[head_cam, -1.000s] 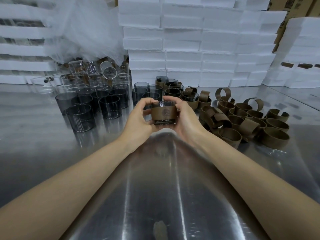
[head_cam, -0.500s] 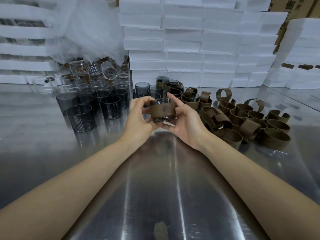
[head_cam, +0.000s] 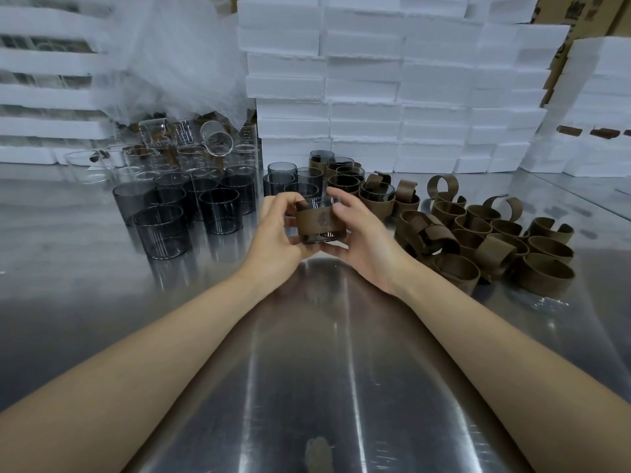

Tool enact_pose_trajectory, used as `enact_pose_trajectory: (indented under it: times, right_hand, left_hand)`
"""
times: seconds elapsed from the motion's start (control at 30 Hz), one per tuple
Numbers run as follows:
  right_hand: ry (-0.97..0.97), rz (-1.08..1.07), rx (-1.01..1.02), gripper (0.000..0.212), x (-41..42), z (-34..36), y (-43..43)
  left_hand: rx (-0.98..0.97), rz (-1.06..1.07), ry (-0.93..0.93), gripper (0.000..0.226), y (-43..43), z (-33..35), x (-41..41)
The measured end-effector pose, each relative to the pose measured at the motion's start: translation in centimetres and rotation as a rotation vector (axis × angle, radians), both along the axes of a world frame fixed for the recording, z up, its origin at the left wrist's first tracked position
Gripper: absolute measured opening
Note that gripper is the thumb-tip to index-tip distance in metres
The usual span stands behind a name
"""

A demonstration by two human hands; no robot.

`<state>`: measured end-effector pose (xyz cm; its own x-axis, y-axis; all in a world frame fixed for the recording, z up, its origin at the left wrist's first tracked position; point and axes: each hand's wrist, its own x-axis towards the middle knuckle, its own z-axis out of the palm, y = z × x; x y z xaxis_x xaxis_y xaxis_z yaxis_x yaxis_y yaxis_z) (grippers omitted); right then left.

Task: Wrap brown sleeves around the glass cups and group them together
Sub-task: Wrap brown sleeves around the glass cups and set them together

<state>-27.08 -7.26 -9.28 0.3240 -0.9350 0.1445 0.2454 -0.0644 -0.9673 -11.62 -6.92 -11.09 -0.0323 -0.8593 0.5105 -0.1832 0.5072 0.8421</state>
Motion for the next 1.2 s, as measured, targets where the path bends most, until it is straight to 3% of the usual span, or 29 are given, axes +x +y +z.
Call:
enact_pose_trajectory:
  times: [0.07,0.2,0.33,0.57,0.7,0.8,0.9,1.03,1.2]
  right_hand:
    - [0.181,-0.12,-0.08,0.04,0.2,-0.3,0.0]
    - [0.35,-0.371,-0.211,0.039,0.3,-0.7,-0.1]
    - [0.562,-0.597,-0.309,0.04,-0.4,-0.8,-0.6]
    - [0.816,-0.688,-0.376,0.051,-1.5,-0.7,-0.8]
    - [0.908,-0.798,-0.609,0.031,-0.8,0.0,-0.1]
    - [1.14,-0.787,-0.757,0.015,-0.4,0.1,0.4]
    - [1.37,-0.76,-0.729,0.019,-0.3,0.1,0.3]
    - [1.418,-0.693,-0.603,0.029,-1.0,-0.2,0.0]
    - [1.477,-0.551,-0.511,0.047,-2.0,-1.1,-1.1]
  left_hand:
    - [0.052,0.003,-0.005,0.064,0.1,0.1,-0.1]
    - [0.118,0.031,0.038,0.062,0.1,0.3,-0.3]
    - [0.147,0.102,-0.024,0.04,0.0,0.3,-0.1]
    - [0.204,0.253,-0.078,0.036,-0.6,-0.2,0.5]
    - [0.121,0.386,-0.103,0.033,-0.5,0.7,1.0]
    - [0.066,0.455,-0.092,0.033,-0.7,1.0,1.7]
    - [0.057,0.513,-0.136,0.032,-0.8,0.9,2.4]
    - [0.136,0.542,-0.237,0.036,-1.0,0.8,3.0]
    - [0.215,0.498,-0.185,0.034,-1.0,1.0,3.0]
